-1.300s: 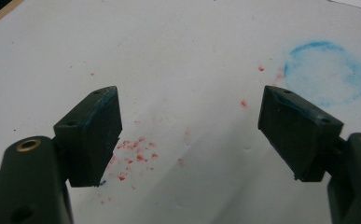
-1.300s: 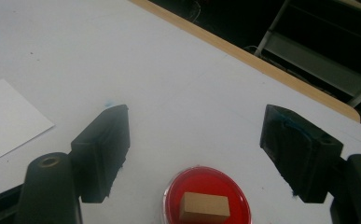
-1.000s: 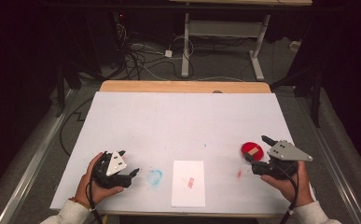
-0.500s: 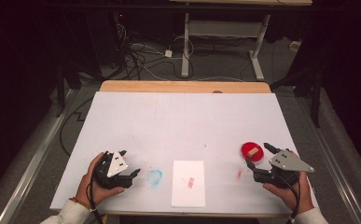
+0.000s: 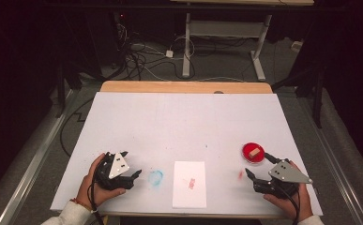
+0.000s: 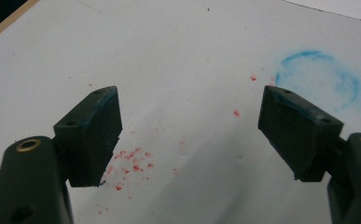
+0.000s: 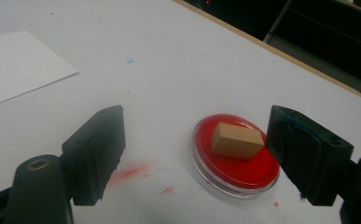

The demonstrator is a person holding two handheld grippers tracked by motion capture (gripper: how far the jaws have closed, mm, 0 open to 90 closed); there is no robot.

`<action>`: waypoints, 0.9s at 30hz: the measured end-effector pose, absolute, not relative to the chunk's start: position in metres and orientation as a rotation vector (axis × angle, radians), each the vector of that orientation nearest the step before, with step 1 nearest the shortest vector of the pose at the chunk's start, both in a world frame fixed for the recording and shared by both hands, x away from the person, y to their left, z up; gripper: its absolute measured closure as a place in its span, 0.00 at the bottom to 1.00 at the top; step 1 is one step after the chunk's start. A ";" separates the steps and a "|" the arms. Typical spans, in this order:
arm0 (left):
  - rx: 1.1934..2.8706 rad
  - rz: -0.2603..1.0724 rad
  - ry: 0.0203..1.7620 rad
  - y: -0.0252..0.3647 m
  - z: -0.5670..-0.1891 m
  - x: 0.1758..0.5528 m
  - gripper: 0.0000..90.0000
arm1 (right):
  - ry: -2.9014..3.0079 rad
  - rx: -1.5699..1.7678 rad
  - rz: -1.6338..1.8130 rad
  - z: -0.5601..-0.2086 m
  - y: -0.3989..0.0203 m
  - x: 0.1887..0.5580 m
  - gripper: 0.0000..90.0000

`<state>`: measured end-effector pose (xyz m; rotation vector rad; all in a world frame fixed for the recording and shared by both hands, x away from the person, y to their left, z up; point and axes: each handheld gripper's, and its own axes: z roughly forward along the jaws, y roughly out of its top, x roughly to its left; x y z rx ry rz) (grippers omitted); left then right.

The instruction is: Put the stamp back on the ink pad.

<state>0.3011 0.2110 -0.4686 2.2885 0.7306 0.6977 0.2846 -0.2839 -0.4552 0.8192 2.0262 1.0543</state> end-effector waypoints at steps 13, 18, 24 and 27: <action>2.286 0.699 0.723 0.211 -0.468 0.299 0.23 | 2.012 0.810 1.068 -0.452 -0.282 0.280 0.23; 2.294 0.695 0.726 0.210 -0.469 0.300 0.23 | 2.018 0.810 1.069 -0.453 -0.283 0.282 0.23; 2.292 0.693 0.732 0.211 -0.469 0.300 0.23 | 2.014 0.812 1.068 -0.453 -0.282 0.283 0.23; 2.290 0.690 0.735 0.211 -0.469 0.301 0.23 | 2.016 0.809 1.071 -0.453 -0.281 0.283 0.23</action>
